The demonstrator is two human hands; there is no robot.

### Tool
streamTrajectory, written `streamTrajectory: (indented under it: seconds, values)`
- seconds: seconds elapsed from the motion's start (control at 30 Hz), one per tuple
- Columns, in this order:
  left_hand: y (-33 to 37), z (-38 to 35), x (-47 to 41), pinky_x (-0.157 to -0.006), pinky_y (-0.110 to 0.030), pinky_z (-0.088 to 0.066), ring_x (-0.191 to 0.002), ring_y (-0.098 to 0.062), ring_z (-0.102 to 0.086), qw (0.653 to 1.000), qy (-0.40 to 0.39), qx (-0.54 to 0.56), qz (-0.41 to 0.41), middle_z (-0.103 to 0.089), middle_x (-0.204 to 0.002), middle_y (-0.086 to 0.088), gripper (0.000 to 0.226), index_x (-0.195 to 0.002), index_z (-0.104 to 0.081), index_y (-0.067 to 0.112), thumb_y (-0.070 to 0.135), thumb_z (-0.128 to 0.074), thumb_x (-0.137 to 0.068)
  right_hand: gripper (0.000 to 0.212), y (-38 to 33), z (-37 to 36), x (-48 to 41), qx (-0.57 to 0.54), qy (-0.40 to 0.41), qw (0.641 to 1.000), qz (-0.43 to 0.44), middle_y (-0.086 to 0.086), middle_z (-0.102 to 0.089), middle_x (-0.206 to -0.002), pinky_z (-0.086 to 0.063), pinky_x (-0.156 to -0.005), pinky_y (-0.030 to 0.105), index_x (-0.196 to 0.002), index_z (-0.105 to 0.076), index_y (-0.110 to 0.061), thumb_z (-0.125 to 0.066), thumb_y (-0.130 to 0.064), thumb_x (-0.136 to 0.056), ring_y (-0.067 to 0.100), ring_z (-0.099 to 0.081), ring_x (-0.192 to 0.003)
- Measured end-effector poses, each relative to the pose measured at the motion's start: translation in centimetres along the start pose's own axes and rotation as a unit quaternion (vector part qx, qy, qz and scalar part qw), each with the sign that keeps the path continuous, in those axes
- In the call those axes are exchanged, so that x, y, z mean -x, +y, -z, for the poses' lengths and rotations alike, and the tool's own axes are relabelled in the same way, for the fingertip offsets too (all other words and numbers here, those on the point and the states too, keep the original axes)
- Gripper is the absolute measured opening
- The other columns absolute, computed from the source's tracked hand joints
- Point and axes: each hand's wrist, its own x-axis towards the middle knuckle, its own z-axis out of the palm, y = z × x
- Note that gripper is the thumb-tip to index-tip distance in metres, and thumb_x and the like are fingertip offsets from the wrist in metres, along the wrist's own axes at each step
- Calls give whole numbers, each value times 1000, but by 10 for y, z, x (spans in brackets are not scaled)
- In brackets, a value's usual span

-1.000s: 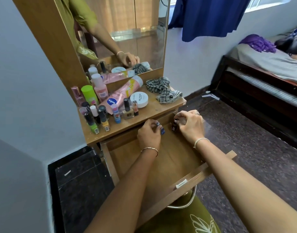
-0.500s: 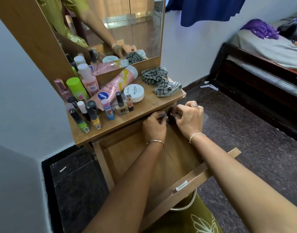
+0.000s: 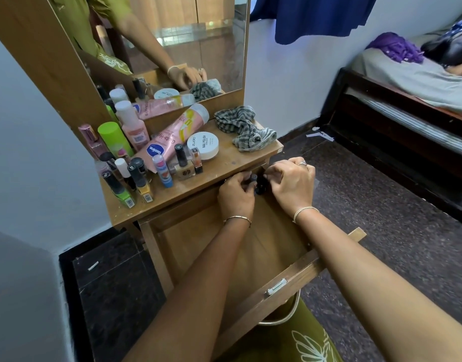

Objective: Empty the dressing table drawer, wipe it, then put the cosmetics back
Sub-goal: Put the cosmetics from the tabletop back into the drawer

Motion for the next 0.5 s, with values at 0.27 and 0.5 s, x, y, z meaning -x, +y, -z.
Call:
streamTrajectory:
  seconds: [0.27, 0.5]
  values:
    - [8, 22, 18, -82, -30, -57, -78, -7, -69, 1000, 13, 27, -7, -73, -98, 4, 21, -99, -72, 16, 13, -74, -79, 2, -19, 21, 2, -48, 44, 998, -22, -10, -70, -89, -29, -86, 35, -82, -70, -27, -69, -27, -81, 17, -55, -101]
    - [29, 82, 30, -65, -30, -55, -66, -5, -62, 990, 68, 14, -122, -68, -79, 8, 11, -86, -66, 22, 27, -73, -79, 9, -72, 29, -7, -103, 57, 993, 8, -4, -67, -100, -32, -87, 35, -93, -67, -22, -64, -25, -84, 21, -55, -101]
